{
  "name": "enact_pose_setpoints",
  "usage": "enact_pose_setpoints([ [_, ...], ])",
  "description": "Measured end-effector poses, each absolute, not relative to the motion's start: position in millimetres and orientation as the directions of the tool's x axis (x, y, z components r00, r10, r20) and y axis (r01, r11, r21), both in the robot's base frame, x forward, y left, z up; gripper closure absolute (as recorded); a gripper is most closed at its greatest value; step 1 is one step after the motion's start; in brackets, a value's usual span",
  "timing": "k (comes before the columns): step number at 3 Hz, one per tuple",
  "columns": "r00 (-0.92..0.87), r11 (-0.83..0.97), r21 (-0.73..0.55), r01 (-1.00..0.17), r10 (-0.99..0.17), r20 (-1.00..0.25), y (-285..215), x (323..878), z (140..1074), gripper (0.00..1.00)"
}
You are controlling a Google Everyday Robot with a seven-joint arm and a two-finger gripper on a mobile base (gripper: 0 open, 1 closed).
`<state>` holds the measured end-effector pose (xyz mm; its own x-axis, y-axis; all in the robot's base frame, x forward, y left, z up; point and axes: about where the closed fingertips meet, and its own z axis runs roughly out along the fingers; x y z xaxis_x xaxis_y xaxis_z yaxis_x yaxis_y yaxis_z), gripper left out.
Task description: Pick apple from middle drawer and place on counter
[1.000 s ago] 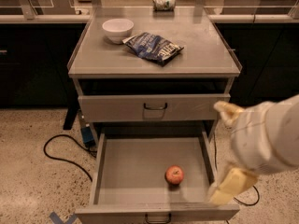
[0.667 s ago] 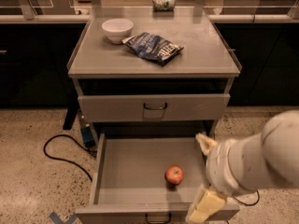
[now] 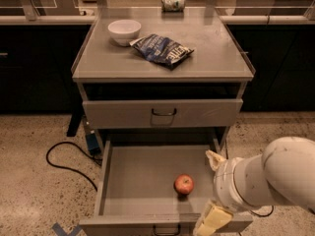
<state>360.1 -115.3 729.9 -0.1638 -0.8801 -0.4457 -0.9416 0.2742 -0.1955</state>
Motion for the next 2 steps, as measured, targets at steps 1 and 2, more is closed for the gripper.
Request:
enact_pose_setpoints([
  [1,-0.201,0.342,-0.257,-0.904,-0.87,-0.451,-131,420,723,0.0],
  [2,-0.229,0.416,-0.319,-0.852,-0.842,-0.488,-163,511,724,0.0],
])
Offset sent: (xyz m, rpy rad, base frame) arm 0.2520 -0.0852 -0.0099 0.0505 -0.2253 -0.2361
